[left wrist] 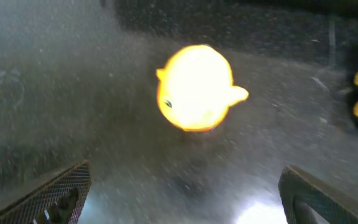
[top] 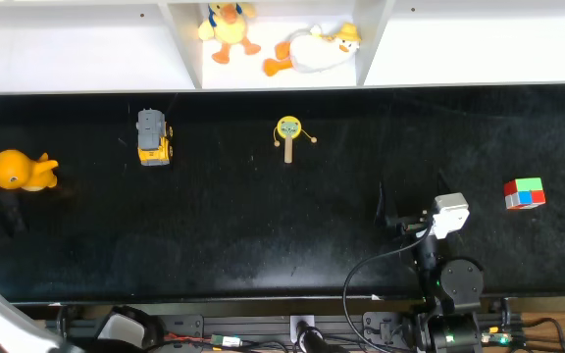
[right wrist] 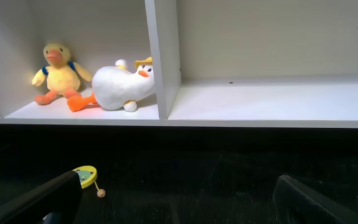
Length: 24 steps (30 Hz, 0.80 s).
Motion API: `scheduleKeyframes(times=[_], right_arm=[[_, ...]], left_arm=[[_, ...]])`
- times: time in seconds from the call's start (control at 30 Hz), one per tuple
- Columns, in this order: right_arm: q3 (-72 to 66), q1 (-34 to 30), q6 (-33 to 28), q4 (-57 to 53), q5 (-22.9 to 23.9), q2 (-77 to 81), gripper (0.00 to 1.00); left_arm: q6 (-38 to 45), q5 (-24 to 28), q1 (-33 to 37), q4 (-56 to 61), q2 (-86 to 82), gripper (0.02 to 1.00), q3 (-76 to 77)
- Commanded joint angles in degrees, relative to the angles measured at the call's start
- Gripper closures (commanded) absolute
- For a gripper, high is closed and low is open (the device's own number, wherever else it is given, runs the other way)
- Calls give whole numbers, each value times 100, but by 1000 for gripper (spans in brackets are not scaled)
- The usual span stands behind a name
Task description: Store Toys
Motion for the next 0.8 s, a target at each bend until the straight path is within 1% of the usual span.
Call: scheduleKeyframes(times=[0.03,0.2,0.3,0.6,0.67,0.7,0.73,0.8], right_arm=[[-74,31,-13,20,2,-33,7],[-74,31,-13,20,2,-33,5],[-74,31,-13,20,2,-33,5],[-74,31,-13,20,2,-33,7],[-74,31,-13,20,2,-33,5],[-74,31,-13,22,2,-33,7],[-74,31,-13,20,2,-33,7],[-74,31,-13,20,2,-33,3]], left_arm=[[107,-118,-286,463,466,36,131],[107,-321,-638,833,905,36,131],[109,-348,-765,1008,1132,36,131],[127,-516,-815,1285,1528,36,131],[129,-516,-815,1340,1589,80,131],[127,-514,-815,1353,1611,134,131],[129,-516,-815,1355,1628,220,131],[129,-514,-815,1381,1637,334,131]])
